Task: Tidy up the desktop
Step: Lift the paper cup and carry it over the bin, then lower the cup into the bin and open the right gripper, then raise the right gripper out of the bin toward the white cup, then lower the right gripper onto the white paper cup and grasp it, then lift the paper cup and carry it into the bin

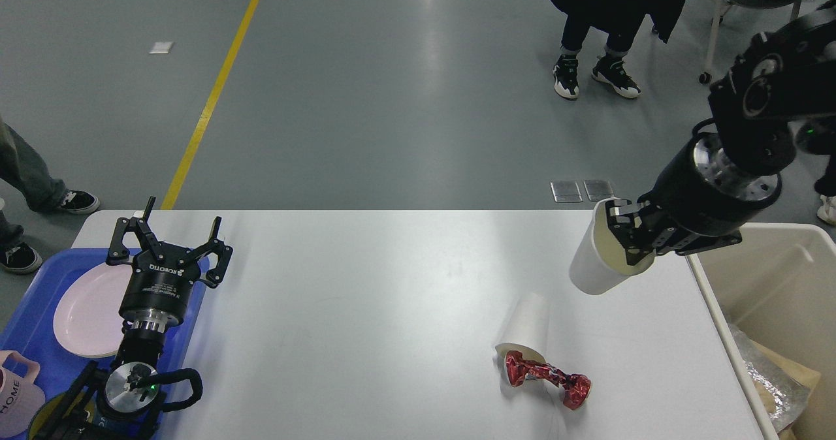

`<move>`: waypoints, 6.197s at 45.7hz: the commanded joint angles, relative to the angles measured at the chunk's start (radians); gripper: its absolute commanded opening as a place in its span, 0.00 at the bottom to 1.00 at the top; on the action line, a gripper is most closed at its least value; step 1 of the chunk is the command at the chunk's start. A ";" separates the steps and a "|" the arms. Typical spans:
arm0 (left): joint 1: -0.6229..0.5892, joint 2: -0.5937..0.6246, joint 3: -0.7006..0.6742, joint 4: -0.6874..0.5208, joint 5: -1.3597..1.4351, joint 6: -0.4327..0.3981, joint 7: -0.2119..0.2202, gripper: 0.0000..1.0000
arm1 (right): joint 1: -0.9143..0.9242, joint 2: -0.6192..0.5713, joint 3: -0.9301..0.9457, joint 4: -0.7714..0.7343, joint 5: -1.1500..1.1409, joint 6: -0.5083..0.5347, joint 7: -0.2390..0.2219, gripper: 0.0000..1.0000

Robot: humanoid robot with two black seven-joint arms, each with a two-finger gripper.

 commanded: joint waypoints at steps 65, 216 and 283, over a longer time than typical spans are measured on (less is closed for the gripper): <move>0.000 0.000 0.000 0.000 0.000 0.000 0.000 0.96 | -1.914 -0.110 0.572 -1.666 0.018 -0.562 -0.084 0.00; -0.001 0.000 0.000 0.000 0.000 0.000 0.000 0.96 | -0.960 0.230 0.238 -0.713 0.145 -0.279 -0.085 1.00; -0.001 0.000 0.000 0.000 0.000 0.000 0.000 0.96 | -1.184 0.284 0.275 -0.891 0.156 -0.435 -0.084 0.65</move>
